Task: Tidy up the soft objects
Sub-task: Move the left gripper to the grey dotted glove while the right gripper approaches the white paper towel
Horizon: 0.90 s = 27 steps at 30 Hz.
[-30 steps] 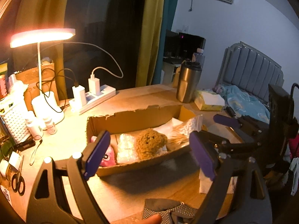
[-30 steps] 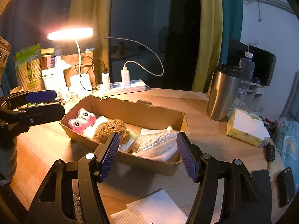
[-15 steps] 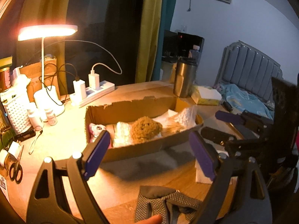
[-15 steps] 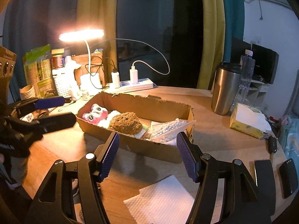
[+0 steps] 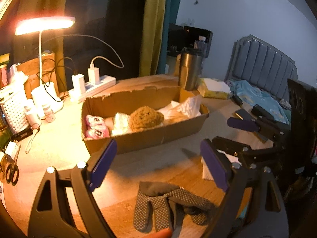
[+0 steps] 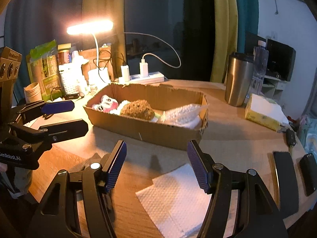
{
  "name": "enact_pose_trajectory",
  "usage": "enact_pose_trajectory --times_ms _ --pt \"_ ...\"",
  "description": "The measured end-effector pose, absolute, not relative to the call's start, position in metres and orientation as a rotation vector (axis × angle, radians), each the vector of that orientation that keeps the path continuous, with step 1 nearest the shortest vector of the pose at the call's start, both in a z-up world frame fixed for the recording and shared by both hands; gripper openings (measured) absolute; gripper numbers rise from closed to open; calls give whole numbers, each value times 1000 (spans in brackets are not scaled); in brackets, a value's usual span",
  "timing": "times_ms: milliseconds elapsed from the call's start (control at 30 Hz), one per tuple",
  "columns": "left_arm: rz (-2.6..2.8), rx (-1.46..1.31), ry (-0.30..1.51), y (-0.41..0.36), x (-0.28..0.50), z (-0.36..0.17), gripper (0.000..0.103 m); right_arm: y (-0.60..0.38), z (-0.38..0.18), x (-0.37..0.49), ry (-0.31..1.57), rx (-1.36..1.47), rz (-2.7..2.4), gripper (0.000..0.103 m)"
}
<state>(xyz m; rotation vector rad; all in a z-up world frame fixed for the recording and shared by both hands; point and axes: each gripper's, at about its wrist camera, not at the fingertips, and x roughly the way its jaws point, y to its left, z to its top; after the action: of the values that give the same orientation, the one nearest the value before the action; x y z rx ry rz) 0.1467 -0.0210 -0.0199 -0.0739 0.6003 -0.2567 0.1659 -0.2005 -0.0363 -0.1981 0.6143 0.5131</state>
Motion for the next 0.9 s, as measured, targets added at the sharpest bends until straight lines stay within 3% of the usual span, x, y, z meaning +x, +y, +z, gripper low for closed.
enact_pose_trajectory --times_ms 667,733,767,900 --pt "-326 -24 792 -33 137 -74 88 -232 -86 170 769 -190 404 67" --pt "-331 -12 821 -36 139 -81 88 -234 -88 172 781 -185 394 72" --pt "-330 -4 833 -38 139 -84 88 -235 -89 173 783 -183 390 79" --pt "-313 35 847 -43 138 -91 88 -238 -92 175 801 -178 377 81"
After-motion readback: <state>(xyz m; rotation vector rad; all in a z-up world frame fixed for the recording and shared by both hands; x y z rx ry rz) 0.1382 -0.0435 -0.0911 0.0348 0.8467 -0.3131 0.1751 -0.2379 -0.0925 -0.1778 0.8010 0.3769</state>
